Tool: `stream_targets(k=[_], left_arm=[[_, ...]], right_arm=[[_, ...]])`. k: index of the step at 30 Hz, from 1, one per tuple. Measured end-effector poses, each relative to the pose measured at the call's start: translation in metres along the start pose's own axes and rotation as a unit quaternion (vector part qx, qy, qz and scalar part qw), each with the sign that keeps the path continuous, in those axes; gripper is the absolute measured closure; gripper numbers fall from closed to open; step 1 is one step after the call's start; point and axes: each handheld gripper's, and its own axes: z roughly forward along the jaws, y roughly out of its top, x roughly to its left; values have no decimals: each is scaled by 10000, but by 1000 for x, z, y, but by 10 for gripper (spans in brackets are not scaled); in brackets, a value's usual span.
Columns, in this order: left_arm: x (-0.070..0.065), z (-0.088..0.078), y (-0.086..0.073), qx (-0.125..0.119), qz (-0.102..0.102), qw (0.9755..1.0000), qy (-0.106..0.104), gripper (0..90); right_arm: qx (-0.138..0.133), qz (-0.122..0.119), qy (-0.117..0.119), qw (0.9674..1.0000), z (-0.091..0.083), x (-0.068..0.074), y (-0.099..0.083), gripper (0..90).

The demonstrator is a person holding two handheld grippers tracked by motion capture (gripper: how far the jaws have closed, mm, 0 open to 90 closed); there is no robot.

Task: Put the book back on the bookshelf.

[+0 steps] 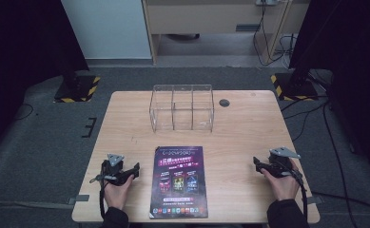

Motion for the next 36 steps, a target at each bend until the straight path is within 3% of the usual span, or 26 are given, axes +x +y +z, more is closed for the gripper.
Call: stream_targets(k=[8, 18, 33, 36], left_arm=[[-11, -17, 6, -599, -74, 9974, -397, 289], [-26, -21, 8, -699, -106, 9946, -761, 341], [-41, -17, 11, -701, 69, 9937, -873, 359], [-44, -17, 14, -749, 28, 9933, -882, 359]], right_arm=[[-58, -10, 320, 9995, -8, 13, 7, 280], [-247, -32, 557, 9981, -16, 23, 14, 272], [-496, -149, 892, 9947, -24, 43, 29, 272], [-508, -192, 966, 9938, -25, 49, 33, 269]])
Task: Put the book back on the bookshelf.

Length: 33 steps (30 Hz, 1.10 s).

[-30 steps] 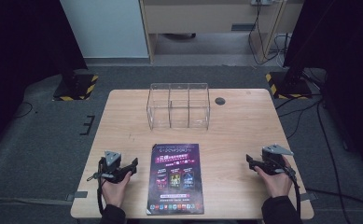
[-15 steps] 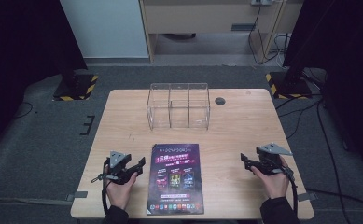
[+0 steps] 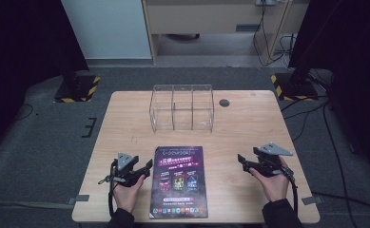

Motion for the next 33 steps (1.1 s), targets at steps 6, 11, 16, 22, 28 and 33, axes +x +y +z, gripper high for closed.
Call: stream_targets(k=[6, 11, 16, 22, 28, 33], left_arm=[[-7, 6, 1, 26, 42, 10000, -23, 362], [-11, 9, -1, 62, 142, 9999, -50, 375], [-12, 15, -7, 228, 121, 9996, -104, 390], [-15, 19, -10, 329, 50, 9992, -220, 401], [-17, 24, -16, 481, 90, 9985, -234, 414], [-21, 27, -17, 591, 176, 9978, -242, 424]], right_arm=[[-78, -94, 230, 9997, 8, 19, 12, 268], [-107, -77, 430, 9990, 17, 34, 17, 268], [-45, -158, 591, 9981, 25, 49, 17, 268], [53, -212, 715, 9972, 33, 64, 14, 269], [131, -237, 795, 9965, 39, 74, 12, 270], [233, -273, 888, 9954, 46, 84, 8, 274]])
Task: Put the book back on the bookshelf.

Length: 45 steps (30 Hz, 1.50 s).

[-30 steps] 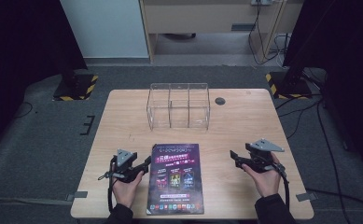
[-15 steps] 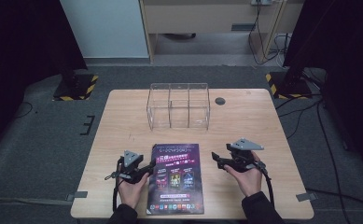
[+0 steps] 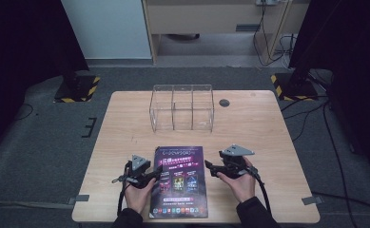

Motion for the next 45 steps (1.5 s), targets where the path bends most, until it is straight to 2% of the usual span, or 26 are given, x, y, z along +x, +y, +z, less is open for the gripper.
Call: stream_targets(k=[3, 11, 15, 16, 32, 37, 41, 45], left_arm=[[-2, 2, -1, 116, 35, 9999, 5, 426], [-4, 6, -1, 229, 92, 9997, 55, 439], [-5, 7, -1, 279, 32, 9996, 42, 441], [-5, 7, -1, 269, 74, 9996, 48, 441], [-7, 12, 0, 208, 22, 9997, 119, 413], [-7, 13, 0, 193, 39, 9998, 80, 411], [-7, 13, 0, 182, -66, 9998, 38, 408], [-7, 13, 0, 180, -75, 9998, 30, 400]], right_arm=[[43, 21, 63, 10000, 5, 5, -2, 276], [277, 84, 170, 9994, 23, 15, -13, 284], [386, 111, 170, 9990, 28, 18, -17, 286], [425, 116, 178, 9989, 29, 19, -18, 287], [659, 183, 276, 9973, 43, 27, -25, 289], [662, 167, 288, 9973, 45, 29, -26, 290], [649, 178, 303, 9973, 47, 30, -25, 294], [624, 212, 346, 9972, 47, 32, -26, 299]])
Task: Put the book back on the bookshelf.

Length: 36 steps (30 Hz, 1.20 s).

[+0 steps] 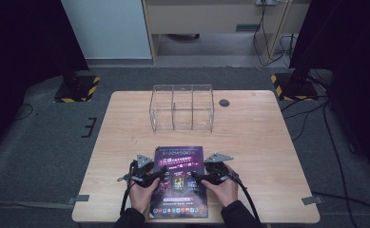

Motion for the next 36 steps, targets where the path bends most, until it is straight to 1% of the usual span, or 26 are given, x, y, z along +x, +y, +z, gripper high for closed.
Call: stream_targets(k=[3, 5, 8, 13, 14, 17, 18, 19, 22, 25, 26, 27, 29, 31, 32, 34, 36], left_arm=[[1, 1, 1, 8, -16, 10000, -18, 392], [0, 2, 1, -14, -58, 10000, -16, 370], [0, 3, 2, -26, -105, 9999, -39, 361], [2, 2, 1, -40, -196, 9998, -26, 414], [3, 1, 1, -63, -273, 9996, -41, 425], [7, 0, 0, -114, -479, 9987, -128, 451], [8, 0, 0, -126, -511, 9985, -144, 461], [8, 0, 0, -136, -536, 9983, -155, 461], [8, 0, 0, -157, -616, 9978, -160, 467], [10, -1, -1, -215, -766, 9965, -246, 473], [11, -1, -2, -273, -834, 9957, -298, 477], [12, -2, -2, -316, -858, 9952, -345, 482], [12, -4, -4, -420, -914, 9937, -503, 496], [10, -3, -4, -419, -924, 9925, -685, 505], [7, -4, -4, -443, -884, 9922, -754, 500], [4, -5, -3, -445, -687, 9942, -692, 476], [5, -7, -3, -451, -642, 9947, -658, 477]], right_arm=[[-25, 4, -15, 10000, 0, 1, 0, 299], [-49, 15, 0, 10000, 1, 1, -1, 300], [-67, 10, -5, 10000, 1, 1, -1, 300], [-79, 30, -73, 9999, 1, 3, -1, 311], [-83, 41, -82, 9999, 1, 3, -2, 316], [-155, 83, -101, 9998, 1, 3, -3, 325], [-221, 178, -98, 9995, 1, 2, -4, 337], [-221, 178, -98, 9995, 1, 2, -4, 337], [-266, 323, -25, 9991, 0, 0, -5, 354], [-298, 373, -20, 9989, 0, -1, -5, 355], [-300, 383, -22, 9988, 0, -1, -5, 354], [-284, 412, -22, 9987, 0, 0, -5, 355], [-296, 409, -15, 9987, 0, -1, -5, 356], [-311, 395, -14, 9987, 0, -1, -5, 356], [-313, 399, -10, 9987, 0, -1, -5, 356], [-312, 475, 21, 9984, -1, -2, -5, 356], [-315, 469, 44, 9984, -1, -3, -5, 358]])
